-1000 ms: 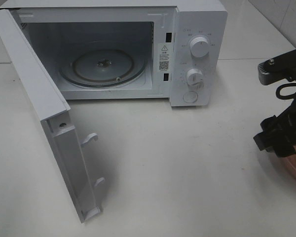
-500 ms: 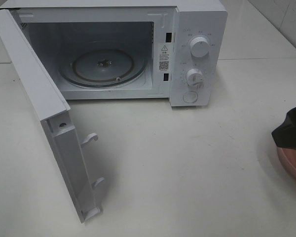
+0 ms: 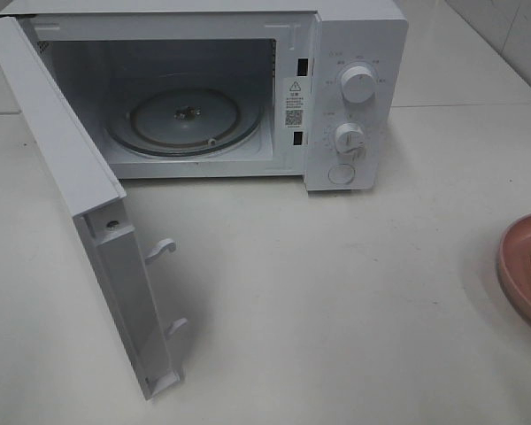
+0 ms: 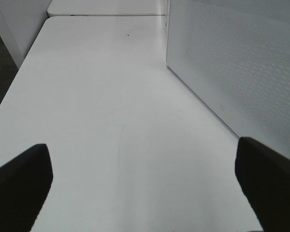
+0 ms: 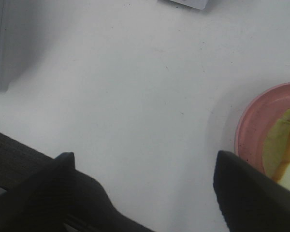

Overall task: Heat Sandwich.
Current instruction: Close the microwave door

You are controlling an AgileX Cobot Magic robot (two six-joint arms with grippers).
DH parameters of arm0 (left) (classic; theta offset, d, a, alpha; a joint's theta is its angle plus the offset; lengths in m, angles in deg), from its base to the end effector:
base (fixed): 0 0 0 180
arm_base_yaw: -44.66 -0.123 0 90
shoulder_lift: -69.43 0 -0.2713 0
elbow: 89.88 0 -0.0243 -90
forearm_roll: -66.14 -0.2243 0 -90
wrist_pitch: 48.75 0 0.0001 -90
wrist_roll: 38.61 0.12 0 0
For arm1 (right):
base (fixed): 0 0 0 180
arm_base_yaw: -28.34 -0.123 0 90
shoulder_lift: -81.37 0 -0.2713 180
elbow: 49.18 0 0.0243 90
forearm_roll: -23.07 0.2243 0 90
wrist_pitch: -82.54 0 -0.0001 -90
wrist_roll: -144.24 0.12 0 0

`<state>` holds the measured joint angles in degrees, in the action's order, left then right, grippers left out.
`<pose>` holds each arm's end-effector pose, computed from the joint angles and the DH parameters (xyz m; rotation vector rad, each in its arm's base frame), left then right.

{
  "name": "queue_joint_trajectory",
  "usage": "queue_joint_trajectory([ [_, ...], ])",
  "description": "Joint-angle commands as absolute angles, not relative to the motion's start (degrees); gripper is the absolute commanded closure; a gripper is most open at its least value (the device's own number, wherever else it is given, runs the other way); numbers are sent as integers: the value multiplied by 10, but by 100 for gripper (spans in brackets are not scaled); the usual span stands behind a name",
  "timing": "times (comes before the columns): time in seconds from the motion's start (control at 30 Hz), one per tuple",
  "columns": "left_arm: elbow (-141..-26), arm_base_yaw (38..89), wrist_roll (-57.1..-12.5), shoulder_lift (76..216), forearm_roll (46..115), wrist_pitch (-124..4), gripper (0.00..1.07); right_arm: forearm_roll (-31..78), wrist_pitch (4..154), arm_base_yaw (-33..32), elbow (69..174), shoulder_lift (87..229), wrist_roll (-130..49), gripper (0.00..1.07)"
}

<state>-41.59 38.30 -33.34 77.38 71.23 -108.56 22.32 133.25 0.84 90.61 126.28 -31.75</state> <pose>0.0128 -0.0078 0.2529 -0.0159 2.0223 0.0225 0.1006 0.0510 0.2717 -0.4903 2.3337 0.2472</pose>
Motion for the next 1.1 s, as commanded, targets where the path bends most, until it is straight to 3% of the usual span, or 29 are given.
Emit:
queue_joint_trajectory([
  [0.03, -414, 381, -335, 762, 715, -1081, 10, 226, 1365, 10, 908, 1228, -327, 31],
  [0.4, -414, 381, -335, 762, 715, -1081, 10, 223, 1393, 16, 890, 1128, -327, 31],
  [0.57, -414, 381, -335, 762, 715, -1081, 10, 223, 1371, 90, 847, 1040, -327, 31],
  [1.1, -414, 381, -335, 762, 715, -1081, 10, 226, 1410, 223, 837, 926, -327, 31],
])
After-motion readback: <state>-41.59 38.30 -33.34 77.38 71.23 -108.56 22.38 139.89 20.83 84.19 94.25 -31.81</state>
